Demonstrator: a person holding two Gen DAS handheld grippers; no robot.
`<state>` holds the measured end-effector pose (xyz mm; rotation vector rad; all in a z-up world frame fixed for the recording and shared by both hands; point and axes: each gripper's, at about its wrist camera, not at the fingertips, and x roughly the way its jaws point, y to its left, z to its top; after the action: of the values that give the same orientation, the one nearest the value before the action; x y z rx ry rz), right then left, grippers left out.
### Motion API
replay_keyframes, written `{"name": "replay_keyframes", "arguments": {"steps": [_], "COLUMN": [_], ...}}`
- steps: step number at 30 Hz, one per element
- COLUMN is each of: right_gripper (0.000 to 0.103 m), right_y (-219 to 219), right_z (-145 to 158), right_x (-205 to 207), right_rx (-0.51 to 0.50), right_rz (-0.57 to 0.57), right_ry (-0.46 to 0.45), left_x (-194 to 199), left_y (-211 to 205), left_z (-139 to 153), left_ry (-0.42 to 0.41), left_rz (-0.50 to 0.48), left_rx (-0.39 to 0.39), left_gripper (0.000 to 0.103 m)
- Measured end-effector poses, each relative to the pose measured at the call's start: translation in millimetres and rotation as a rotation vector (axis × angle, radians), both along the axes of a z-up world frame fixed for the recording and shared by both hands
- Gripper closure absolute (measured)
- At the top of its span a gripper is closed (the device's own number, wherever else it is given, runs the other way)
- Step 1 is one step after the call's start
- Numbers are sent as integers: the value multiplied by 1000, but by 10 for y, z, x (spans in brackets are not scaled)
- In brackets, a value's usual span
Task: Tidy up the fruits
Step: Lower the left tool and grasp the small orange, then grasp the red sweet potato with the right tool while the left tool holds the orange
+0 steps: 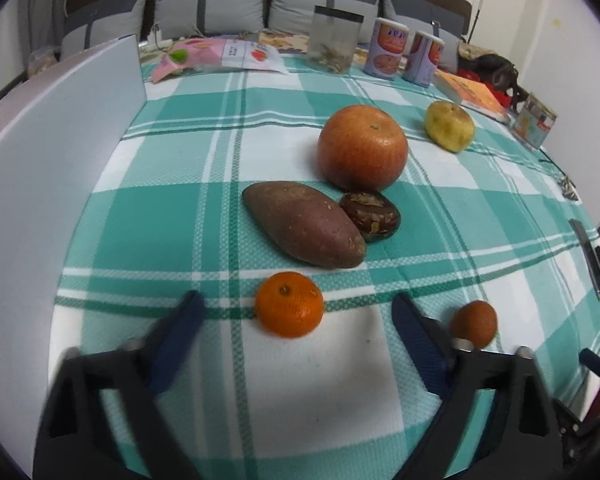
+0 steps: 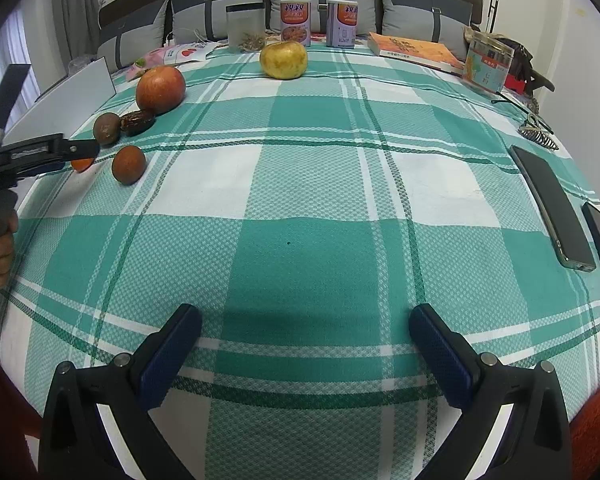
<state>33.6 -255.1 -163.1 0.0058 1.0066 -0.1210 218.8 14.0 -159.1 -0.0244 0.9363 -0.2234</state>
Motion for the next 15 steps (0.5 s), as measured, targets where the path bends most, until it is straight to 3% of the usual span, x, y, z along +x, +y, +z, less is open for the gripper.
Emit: {"name": "replay_keyframes", "arguments": {"steps": [2,3,5,11,15], "right_gripper": [0,0,0,1,1], "right_y": [2,3,1,-23,25], "right_z": [-1,-2,-2,49,280], "right_x": [-6,-7,-6,32,113], "right_rx": [-1,-2,-2,18,70], "right_rz": [0,-1,-2,-6,21], "right_ry": [-5,-8,-10,-1,-88], "left_x": [10,3,-30,-307,-541], "left_y": [-2,-1,21,214,340], "left_z": [-18,-16,-3,82,173], "left_ry": [-5,-10,-8,23,12], "left_rz": [4,-1,-4,31,31], "left_rx": [6,-3,-17,-65,-64], "left_gripper": [43,57,72,72,72]}}
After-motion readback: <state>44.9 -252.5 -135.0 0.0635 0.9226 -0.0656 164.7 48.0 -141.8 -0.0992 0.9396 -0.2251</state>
